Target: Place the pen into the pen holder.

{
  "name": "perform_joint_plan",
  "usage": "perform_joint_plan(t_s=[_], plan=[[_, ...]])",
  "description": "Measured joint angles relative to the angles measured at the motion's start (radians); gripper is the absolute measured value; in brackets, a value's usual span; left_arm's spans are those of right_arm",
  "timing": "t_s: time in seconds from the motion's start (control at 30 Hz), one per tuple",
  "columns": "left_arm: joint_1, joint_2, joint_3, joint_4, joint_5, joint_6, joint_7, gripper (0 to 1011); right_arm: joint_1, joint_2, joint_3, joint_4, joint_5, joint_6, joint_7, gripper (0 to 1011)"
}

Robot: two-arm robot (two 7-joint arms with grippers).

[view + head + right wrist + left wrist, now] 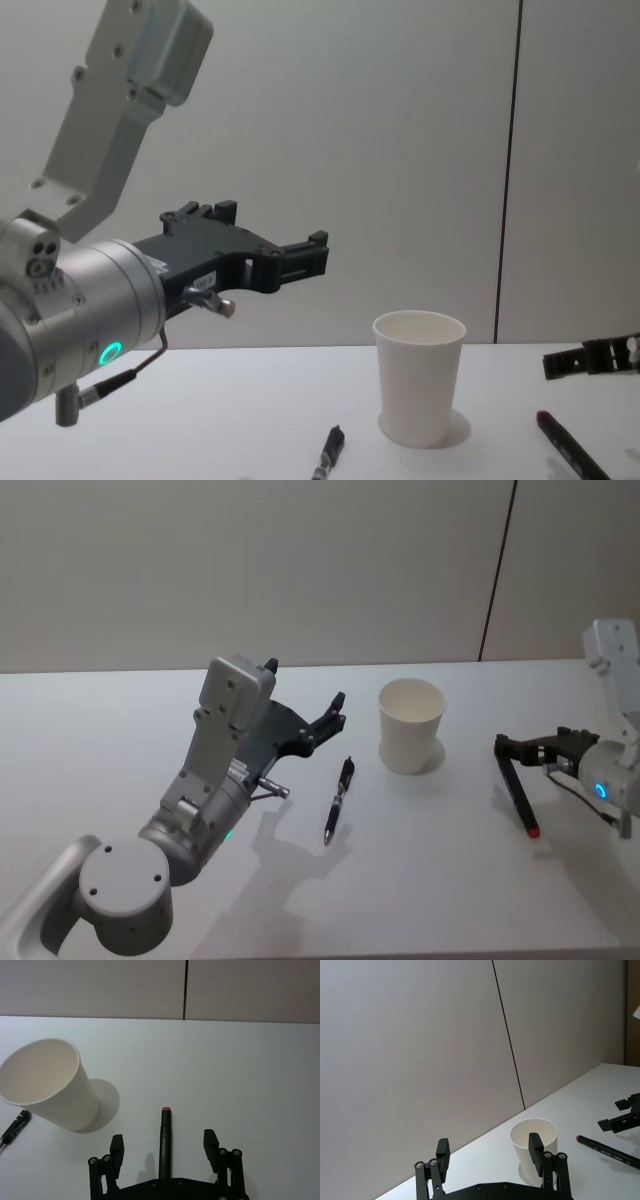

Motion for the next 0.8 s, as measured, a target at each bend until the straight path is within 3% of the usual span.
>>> perform_joint_plan(t_s=[0.43, 0.8], plan=[[0.000, 0.000, 0.000, 0.000, 0.000, 0.000, 0.000, 1003, 0.099, -0.037, -0.004, 0.145, -0.020, 0.055, -0.018, 1001], [0.000, 0.000, 0.000, 0.000, 0.000, 0.000, 0.000, 1003, 0.175, -0.062, -0.012, 0.269, -0.049, 0.070, -0.020, 1001]])
